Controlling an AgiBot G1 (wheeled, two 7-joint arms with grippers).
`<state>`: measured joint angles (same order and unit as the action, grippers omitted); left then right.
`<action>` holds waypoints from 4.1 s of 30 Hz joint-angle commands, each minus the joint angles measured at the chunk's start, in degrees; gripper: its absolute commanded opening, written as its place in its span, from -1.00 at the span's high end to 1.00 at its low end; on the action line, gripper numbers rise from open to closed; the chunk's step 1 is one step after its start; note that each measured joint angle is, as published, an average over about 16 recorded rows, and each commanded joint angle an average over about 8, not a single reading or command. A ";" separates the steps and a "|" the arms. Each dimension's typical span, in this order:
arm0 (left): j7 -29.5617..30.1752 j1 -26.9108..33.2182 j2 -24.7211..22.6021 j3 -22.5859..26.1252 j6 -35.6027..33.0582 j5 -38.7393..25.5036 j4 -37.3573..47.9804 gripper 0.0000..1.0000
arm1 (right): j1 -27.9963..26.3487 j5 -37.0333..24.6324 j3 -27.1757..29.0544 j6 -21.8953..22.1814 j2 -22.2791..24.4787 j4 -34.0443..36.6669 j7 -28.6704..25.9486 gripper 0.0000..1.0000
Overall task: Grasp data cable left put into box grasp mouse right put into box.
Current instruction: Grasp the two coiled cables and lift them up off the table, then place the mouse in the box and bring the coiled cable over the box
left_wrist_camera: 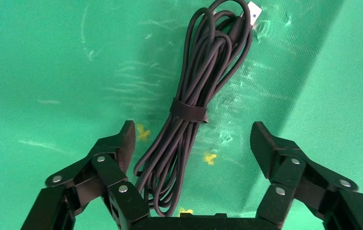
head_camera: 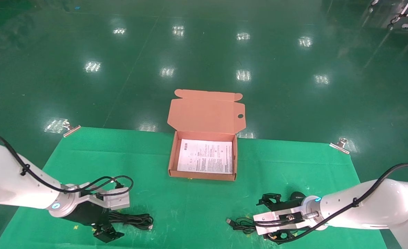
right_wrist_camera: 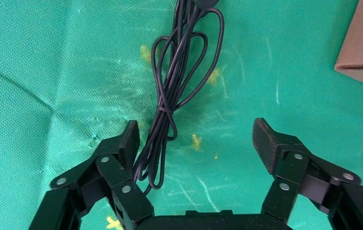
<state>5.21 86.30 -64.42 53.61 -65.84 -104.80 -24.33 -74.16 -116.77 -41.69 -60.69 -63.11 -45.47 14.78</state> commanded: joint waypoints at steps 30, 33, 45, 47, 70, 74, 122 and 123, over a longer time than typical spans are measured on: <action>0.30 -0.22 0.26 0.21 0.20 -0.35 -0.95 1.00 | -0.07 -0.25 -0.20 -0.53 0.09 -0.56 -0.18 1.00; 0.29 -0.22 0.27 0.20 0.19 -0.34 -0.95 1.00 | -0.07 -0.25 -0.20 -0.53 0.09 -0.58 -0.18 1.00; 2.28 3.52 3.45 1.03 -1.11 -3.13 -6.86 1.00 | -4.02 3.42 3.44 -0.97 3.20 -1.54 -2.68 1.00; 3.49 5.21 5.05 0.95 -1.36 -4.00 -10.87 1.00 | -6.08 4.71 4.96 -0.83 4.39 -2.35 -3.52 1.00; 16.31 16.13 6.70 -2.51 10.78 -16.19 -36.36 1.00 | -28.41 13.86 12.67 8.48 -8.55 4.59 2.69 1.00; 15.55 17.21 6.20 -2.95 12.17 -16.37 -35.47 1.00 | -30.41 14.47 12.87 9.12 -10.42 7.64 4.89 1.00; 35.07 11.57 13.00 0.58 -1.38 -27.56 -45.42 1.00 | -20.17 21.72 -4.64 15.79 -15.03 7.21 2.66 1.00; 35.12 11.55 13.02 0.58 -1.40 -27.59 -45.48 1.00 | -20.06 22.13 -5.25 16.03 -15.01 7.16 2.45 1.00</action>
<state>40.26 97.87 -51.42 54.18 -67.22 -132.36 -69.73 -94.27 -94.79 -46.85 -44.69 -78.12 -38.01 17.14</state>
